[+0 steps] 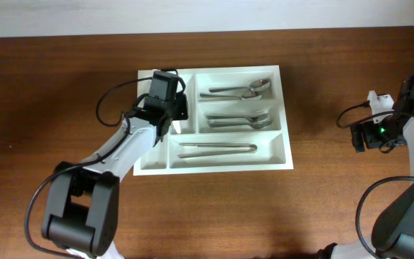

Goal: Pack container

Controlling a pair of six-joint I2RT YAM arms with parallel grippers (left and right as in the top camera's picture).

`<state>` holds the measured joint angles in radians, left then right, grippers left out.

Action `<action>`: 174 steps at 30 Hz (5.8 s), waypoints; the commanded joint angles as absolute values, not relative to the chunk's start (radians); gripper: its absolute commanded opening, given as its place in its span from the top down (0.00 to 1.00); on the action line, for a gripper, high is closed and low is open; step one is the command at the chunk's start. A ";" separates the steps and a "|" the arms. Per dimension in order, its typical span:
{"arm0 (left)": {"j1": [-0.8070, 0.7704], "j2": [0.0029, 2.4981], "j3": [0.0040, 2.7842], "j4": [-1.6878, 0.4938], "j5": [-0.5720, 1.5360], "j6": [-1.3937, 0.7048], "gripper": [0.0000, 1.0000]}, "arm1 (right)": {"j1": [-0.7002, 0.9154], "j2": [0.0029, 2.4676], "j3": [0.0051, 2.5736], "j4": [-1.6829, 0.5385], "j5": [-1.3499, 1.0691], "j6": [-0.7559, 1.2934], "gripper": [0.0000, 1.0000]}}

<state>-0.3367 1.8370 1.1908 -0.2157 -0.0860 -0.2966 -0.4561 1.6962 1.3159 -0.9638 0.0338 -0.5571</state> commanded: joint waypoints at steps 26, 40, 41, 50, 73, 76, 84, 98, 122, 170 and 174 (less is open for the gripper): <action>-0.322 1.787 1.514 -0.391 -0.239 -0.229 0.01 | -0.458 1.695 1.316 -0.964 0.031 -0.556 0.01; -0.146 1.472 1.602 -0.844 -0.262 -0.183 0.01 | -0.458 1.695 1.316 -0.964 0.031 -0.556 0.01; -0.141 1.448 1.602 -0.867 -0.262 -0.181 0.01 | -0.459 1.695 1.316 -0.964 0.031 -0.556 0.01; -0.129 1.198 1.600 -1.154 -0.185 -0.233 0.01 | -0.458 1.695 1.316 -0.964 0.031 -0.556 0.01; -0.129 0.454 1.333 -1.232 0.076 -0.360 0.01 | -0.458 1.695 1.316 -0.964 0.031 -0.556 0.01; -0.129 0.455 1.228 -1.150 0.198 -0.382 0.01 | -0.458 1.695 1.316 -0.964 0.031 -0.556 0.01; -0.129 0.456 1.159 -1.168 0.191 -0.369 0.01 | -0.458 1.695 1.316 -0.964 0.031 -0.556 0.01; -0.129 0.456 0.954 -0.955 0.126 0.105 0.01 | -0.458 1.695 1.316 -0.964 0.031 -0.556 0.01; -0.022 0.114 0.282 -0.172 0.199 0.252 0.01 | -0.458 1.695 1.316 -0.964 0.031 -0.556 0.01; 0.036 0.005 0.008 -0.060 0.214 0.249 0.01 | -0.459 1.695 1.316 -0.964 0.031 -0.556 0.01; 0.036 0.005 0.008 -0.060 0.213 0.249 0.01 | -0.458 1.695 1.316 -0.964 0.031 -0.556 0.02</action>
<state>0.0296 0.0147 0.0151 -0.0608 0.1989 0.2401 -0.4561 1.6962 1.3163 -0.9642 0.0338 -0.5575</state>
